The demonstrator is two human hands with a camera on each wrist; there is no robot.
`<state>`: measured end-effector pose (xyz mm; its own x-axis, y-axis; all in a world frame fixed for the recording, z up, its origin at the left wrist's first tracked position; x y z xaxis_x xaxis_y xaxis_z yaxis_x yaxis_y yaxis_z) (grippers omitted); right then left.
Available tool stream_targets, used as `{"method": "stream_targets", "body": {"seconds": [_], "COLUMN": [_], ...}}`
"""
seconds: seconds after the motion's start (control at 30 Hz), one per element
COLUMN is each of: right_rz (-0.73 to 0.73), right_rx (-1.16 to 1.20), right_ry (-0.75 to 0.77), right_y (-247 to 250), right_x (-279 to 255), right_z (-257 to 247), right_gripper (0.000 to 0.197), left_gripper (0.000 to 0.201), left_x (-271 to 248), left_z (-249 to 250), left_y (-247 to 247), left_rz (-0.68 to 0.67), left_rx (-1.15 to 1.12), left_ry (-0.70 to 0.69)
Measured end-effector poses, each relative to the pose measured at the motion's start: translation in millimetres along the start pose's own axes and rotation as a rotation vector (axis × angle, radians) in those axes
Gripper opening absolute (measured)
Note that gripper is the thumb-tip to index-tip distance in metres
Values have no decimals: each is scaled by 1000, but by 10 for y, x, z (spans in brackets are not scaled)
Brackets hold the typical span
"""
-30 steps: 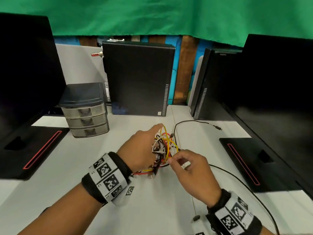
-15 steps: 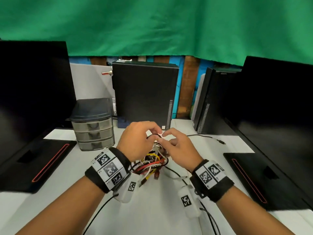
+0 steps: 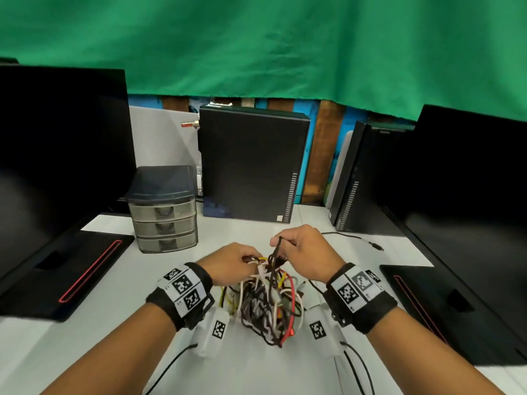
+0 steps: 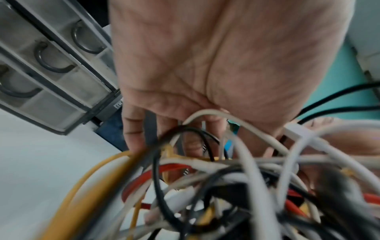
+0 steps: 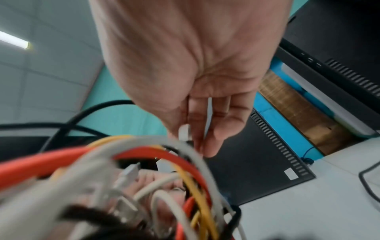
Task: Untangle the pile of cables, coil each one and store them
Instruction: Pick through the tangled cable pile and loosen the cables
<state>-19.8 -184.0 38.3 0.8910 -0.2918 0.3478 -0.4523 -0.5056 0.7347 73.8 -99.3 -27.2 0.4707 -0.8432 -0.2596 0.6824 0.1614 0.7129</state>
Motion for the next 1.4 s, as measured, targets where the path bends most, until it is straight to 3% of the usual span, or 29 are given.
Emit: {"method": "stream_targets", "body": {"seconds": [0.1,0.17,0.23,0.3,0.37,0.47,0.6,0.7,0.77,0.93,1.07,1.13,1.2,1.3,1.4], "right_rz": [123,211,431,734,876,751,605,597,595,500,232,75,-29,-64,-19], "right_rx": [61,67,20,41,81,147,106,163,197,235,262,259,206,92,-6], "right_ry": [-99,-56,135,418,577,527,421,363,352,329,142,59,64,74,79], "right_y": [176,342,678,1061,1229,1157,976,965,978,880,572,347,187,140,354], "right_x": [7,36,4,-184,-330,-221,-112,-74,-57,-64,95,176,252,356,428], "right_z": [34,-139,-522,-958,-1134,-1050,-866,-790,-806,-815,-494,-385,-385,-378,-439], "right_gripper": [25,24,20,17,18,18,17,16,16,15,46,39,18,34,37], "left_gripper": [10,28,36,32,23,11,26,21,16,27,26,17,16,19,36], "left_x": [-26,-23,-17,-12,-26,-102,-285,-337,-265,-117,-396,-541,-705,-939,-797], "left_z": [-56,-76,-128,-190,-229,-176,88,339,367,305,742,1038,1352,1659,1415], "left_y": [65,126,136,112,125,351,783,673,557,660,1111,1271,1375,1406,1308], "left_rz": [30,72,97,69,32,86,263,151,115,284,479,450,440,466,429], "left_rx": [69,161,209,202,210,244,41,-110,-144,-85,-145,-237,-279,-332,-429], "left_ry": [50,92,149,176,183,158,46,-56,-37,6,-141,-228,-351,-528,-491]}}
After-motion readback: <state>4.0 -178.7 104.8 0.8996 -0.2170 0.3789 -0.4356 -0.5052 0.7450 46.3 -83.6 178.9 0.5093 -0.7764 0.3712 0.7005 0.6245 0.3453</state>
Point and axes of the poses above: each hand's wrist, its own x-axis towards the middle knuckle, its own y-axis out of the back of the hand, z = x × y, the point moved 10 cm from there along x, towards the middle knuckle, and after that the axes turned 13 degrees about y, right-handed, at the moved point
